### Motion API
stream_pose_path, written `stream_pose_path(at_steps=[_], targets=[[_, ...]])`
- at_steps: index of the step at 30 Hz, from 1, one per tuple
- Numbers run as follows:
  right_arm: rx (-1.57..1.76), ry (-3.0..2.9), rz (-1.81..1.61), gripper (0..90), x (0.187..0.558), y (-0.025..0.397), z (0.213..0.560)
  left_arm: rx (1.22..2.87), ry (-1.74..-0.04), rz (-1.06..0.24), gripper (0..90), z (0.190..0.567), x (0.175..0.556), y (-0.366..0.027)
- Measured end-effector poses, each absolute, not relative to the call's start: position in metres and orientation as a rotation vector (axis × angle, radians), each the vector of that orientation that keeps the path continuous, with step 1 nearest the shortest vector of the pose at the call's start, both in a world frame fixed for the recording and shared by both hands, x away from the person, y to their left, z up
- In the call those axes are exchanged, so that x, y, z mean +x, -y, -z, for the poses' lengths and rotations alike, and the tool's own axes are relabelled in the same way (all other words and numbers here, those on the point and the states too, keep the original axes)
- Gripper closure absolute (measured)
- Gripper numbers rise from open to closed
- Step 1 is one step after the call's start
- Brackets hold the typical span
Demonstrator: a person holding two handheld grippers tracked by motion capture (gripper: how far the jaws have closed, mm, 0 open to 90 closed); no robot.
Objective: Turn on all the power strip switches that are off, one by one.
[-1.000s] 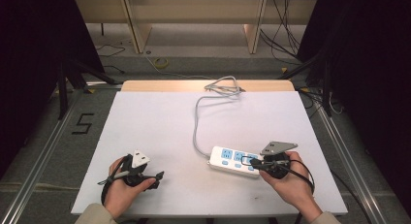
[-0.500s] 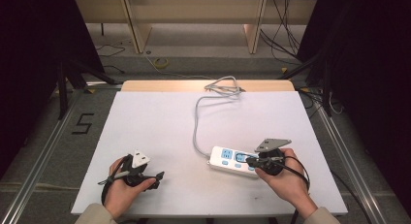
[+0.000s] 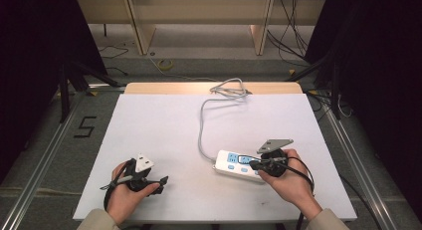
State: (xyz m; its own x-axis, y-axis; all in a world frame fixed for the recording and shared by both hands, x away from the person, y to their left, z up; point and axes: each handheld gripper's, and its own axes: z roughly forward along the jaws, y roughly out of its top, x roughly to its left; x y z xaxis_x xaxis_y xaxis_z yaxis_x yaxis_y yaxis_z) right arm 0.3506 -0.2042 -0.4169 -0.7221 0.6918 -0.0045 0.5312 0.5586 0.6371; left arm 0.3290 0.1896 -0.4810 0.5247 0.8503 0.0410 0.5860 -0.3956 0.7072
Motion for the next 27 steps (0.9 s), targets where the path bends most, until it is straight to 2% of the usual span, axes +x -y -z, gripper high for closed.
stream_pose_path(at_steps=[27], targets=[[1.022,-2.59,-0.863,90.0,0.363,0.193,0.416,2.124,-1.164,-0.534,16.3,0.481,0.329,-0.19]])
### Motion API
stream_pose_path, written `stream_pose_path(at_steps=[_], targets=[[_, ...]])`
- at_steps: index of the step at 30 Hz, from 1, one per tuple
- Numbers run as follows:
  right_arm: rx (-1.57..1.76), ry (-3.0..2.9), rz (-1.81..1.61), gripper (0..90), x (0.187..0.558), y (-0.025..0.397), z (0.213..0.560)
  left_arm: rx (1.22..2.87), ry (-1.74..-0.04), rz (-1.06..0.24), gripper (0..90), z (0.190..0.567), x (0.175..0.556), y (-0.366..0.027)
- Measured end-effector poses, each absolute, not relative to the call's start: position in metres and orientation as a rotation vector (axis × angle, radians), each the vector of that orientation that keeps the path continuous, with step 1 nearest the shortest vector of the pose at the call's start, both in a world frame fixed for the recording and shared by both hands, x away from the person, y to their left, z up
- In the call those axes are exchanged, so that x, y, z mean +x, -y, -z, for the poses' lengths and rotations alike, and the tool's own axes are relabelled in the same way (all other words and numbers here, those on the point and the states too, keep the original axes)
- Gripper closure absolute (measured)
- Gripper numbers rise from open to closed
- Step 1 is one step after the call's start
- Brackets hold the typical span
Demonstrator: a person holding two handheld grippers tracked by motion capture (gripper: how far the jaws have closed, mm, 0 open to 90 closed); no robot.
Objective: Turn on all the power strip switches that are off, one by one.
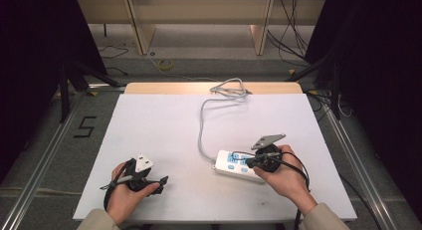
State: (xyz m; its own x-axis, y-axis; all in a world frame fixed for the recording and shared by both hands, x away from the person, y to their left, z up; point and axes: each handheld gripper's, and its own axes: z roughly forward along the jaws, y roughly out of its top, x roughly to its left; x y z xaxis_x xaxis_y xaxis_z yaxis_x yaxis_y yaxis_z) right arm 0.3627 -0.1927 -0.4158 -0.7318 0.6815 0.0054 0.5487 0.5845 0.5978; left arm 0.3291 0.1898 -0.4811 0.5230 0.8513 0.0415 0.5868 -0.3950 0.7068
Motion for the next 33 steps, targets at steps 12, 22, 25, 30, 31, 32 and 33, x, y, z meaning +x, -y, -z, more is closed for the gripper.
stream_pose_path(at_steps=[12,22,25,30,31,32,33], targets=[[1.024,-2.62,-0.835,90.0,0.367,0.187,0.417,2.129,-1.161,-0.533,16.3,0.481,0.329,-0.19],[1.012,-2.643,-0.822,90.0,0.372,0.179,0.417,2.125,-1.163,-0.534,16.3,0.481,0.329,-0.19],[1.002,-2.651,-0.817,90.0,0.373,0.176,0.418,2.124,-1.163,-0.534,16.3,0.481,0.329,-0.19],[1.004,-2.661,-0.808,90.0,0.375,0.173,0.42,2.13,-1.159,-0.532,16.3,0.481,0.329,-0.19],[1.007,-2.662,-0.805,90.0,0.375,0.172,0.42,2.129,-1.159,-0.532,16.3,0.481,0.329,-0.19],[1.005,-2.663,-0.804,90.0,0.376,0.171,0.42,2.129,-1.158,-0.532,16.3,0.481,0.329,-0.19],[1.004,-2.665,-0.803,90.0,0.376,0.17,0.421,2.13,-1.159,-0.531,16.3,0.481,0.329,-0.19]])
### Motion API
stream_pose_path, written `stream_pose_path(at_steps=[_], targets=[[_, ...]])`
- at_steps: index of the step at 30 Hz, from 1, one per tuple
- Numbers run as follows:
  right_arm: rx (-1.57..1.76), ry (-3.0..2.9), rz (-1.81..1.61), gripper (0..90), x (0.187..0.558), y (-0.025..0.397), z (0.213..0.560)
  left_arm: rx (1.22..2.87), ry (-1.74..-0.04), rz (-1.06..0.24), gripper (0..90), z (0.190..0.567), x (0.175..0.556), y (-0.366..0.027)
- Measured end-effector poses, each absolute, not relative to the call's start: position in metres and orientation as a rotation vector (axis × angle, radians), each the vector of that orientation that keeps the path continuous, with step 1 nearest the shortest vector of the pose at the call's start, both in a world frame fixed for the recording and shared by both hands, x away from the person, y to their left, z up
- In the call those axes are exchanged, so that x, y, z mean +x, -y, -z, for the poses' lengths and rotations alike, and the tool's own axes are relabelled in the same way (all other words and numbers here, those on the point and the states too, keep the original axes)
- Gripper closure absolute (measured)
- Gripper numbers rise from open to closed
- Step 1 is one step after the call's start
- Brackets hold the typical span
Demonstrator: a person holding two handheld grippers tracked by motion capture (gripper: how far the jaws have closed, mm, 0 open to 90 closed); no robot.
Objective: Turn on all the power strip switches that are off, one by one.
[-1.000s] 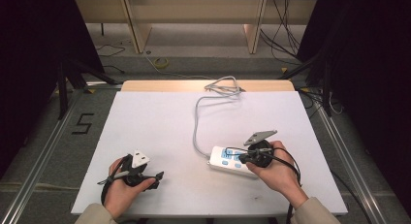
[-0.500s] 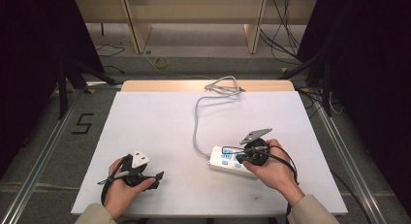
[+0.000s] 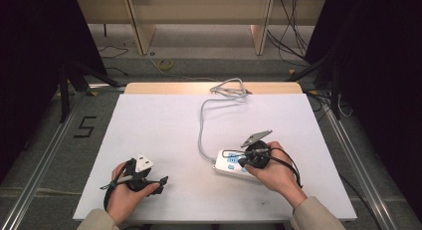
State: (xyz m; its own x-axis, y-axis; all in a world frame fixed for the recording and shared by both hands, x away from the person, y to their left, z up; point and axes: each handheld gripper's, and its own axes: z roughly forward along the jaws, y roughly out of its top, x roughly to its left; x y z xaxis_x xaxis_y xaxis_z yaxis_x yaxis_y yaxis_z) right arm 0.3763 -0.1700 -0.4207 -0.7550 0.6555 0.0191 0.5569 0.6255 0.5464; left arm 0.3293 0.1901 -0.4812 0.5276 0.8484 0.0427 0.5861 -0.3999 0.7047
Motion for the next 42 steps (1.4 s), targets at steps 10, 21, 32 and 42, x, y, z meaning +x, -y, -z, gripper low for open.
stream_pose_path(at_steps=[10,21,32,42], targets=[[0.993,-2.682,-0.795,90.0,0.381,0.161,0.424,2.129,-1.158,-0.53,16.3,0.482,0.329,-0.19],[0.983,-2.705,-0.776,90.0,0.386,0.152,0.429,2.129,-1.158,-0.53,16.3,0.482,0.329,-0.19],[0.975,-2.721,-0.76,90.0,0.39,0.143,0.434,2.129,-1.158,-0.53,16.3,0.482,0.329,-0.19],[0.973,-2.74,-0.735,90.0,0.393,0.137,0.438,2.13,-1.158,-0.528,16.3,0.482,0.329,-0.191]])
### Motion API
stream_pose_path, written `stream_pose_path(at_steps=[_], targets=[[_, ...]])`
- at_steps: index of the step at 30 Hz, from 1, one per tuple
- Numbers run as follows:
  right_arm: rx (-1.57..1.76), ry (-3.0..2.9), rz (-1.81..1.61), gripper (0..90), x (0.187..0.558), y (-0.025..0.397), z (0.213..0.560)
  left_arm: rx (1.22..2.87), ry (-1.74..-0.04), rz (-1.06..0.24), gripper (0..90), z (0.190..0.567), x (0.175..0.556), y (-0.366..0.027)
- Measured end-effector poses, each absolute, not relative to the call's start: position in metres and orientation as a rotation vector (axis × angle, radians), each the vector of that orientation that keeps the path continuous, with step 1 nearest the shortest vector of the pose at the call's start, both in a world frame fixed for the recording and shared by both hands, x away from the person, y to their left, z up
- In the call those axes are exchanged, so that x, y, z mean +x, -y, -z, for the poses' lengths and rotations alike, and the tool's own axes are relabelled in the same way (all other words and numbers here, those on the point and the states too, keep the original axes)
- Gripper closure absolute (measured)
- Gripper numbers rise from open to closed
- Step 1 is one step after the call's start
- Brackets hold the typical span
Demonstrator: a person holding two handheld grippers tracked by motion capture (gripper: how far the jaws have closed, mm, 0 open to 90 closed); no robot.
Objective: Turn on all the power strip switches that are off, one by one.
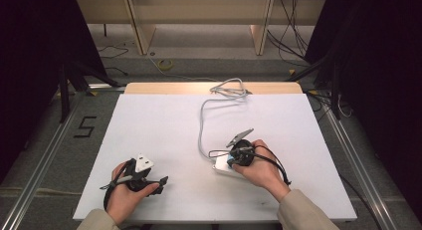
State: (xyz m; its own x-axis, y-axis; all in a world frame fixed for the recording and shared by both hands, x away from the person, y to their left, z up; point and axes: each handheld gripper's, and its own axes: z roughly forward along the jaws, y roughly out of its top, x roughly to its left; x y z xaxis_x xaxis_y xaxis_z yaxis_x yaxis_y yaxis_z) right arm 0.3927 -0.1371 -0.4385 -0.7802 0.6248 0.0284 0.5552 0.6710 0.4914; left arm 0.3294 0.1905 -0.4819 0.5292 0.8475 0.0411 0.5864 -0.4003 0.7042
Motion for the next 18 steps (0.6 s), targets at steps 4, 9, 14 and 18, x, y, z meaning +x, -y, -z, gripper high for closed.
stream_pose_path(at_steps=[4,9,14,18], targets=[[0.972,-2.739,-0.73,90.0,0.3929,0.1363,0.4384,2.129,-1.157,-0.529,16.3,0.4821,0.3294,-0.1902],[0.977,-2.739,-0.723,90.0,0.3929,0.1355,0.4395,2.128,-1.16,-0.53,16.3,0.4822,0.3292,-0.1901],[0.974,-2.739,-0.72,90.0,0.3922,0.1353,0.4407,2.129,-1.159,-0.53,16.3,0.4822,0.3292,-0.1898],[0.976,-2.742,-0.721,90.0,0.3919,0.1355,0.4413,2.13,-1.158,-0.529,16.3,0.482,0.3289,-0.1898]])
